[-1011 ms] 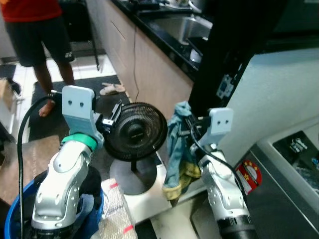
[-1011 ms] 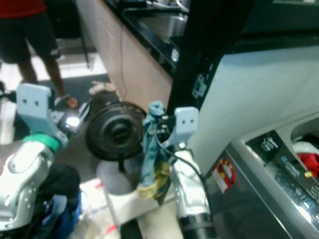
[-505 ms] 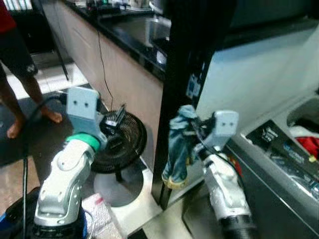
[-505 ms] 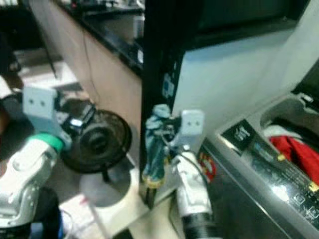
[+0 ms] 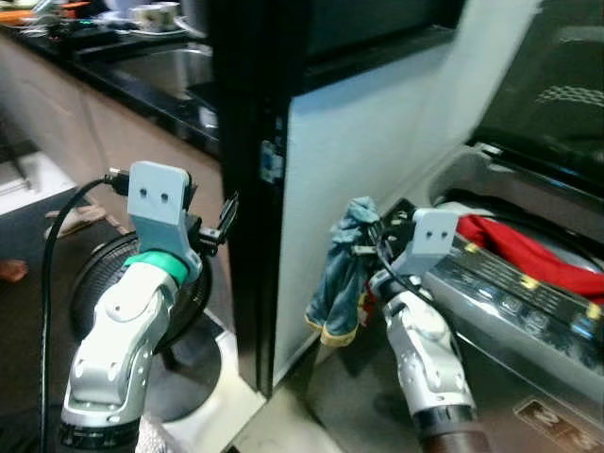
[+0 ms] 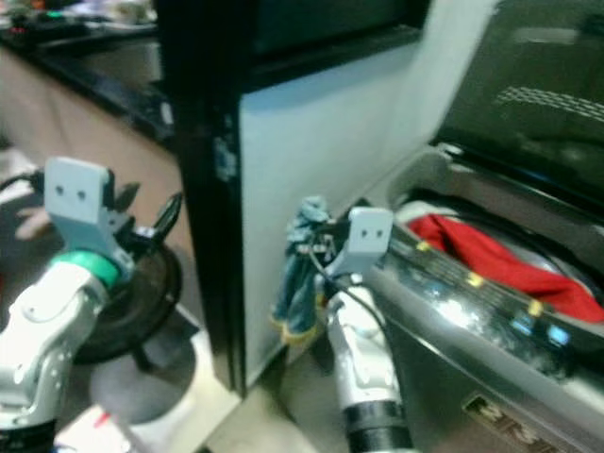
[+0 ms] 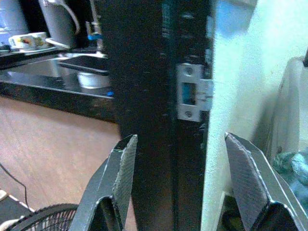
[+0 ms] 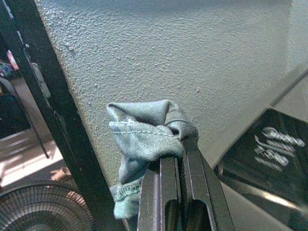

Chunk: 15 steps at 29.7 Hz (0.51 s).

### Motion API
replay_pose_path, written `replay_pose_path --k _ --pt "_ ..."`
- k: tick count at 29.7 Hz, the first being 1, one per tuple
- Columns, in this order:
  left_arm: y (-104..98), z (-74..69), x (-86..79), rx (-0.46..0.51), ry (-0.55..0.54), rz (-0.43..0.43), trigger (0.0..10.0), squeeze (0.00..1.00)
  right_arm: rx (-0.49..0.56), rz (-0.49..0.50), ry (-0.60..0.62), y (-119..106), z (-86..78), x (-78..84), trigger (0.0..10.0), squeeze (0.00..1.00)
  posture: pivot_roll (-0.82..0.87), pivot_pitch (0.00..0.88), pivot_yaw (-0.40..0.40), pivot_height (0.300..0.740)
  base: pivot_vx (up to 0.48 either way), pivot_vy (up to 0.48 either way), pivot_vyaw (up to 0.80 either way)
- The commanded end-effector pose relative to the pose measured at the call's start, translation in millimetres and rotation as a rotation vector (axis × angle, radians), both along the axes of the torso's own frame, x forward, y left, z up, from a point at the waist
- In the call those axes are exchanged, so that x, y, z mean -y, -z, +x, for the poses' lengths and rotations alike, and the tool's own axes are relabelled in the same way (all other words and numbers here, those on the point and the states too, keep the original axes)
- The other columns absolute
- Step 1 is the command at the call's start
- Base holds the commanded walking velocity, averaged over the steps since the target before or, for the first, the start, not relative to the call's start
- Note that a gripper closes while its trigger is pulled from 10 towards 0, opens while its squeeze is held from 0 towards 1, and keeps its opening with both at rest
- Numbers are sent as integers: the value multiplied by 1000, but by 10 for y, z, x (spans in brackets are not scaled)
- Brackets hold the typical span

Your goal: Clothes washing

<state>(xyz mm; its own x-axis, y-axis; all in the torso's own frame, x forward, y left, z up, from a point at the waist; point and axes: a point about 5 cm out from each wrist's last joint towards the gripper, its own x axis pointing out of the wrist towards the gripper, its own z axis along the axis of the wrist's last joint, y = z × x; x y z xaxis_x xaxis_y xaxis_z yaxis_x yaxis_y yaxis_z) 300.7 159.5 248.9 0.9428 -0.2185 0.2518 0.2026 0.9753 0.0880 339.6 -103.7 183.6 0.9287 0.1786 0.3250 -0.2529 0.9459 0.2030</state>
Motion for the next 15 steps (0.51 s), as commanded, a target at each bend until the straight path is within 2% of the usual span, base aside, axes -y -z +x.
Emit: replay_pose_path --k 1,11,13,14,15 --pt "41 2 32 -18 15 -6 10000 0 -11 8 21 34 -1 68 10000 0 74 0 39 740 0 0 -800" --pt "25 -1 28 -17 17 -4 10000 0 3 28 24 -4 -1 65 10000 0 81 0 44 740 0 0 -800" --pt "8 -1 26 -13 18 -3 10000 0 64 52 16 -162 -1 54 10000 0 84 0 50 740 0 0 -800" --pt "8 -1 26 -13 18 -3 10000 0 64 52 16 -162 -1 54 10000 0 84 0 50 740 0 0 -800" --pt "3 1 24 -12 17 -2 10000 0 114 64 7 -287 -8 43 10000 0 84 0 50 740 0 0 -800"
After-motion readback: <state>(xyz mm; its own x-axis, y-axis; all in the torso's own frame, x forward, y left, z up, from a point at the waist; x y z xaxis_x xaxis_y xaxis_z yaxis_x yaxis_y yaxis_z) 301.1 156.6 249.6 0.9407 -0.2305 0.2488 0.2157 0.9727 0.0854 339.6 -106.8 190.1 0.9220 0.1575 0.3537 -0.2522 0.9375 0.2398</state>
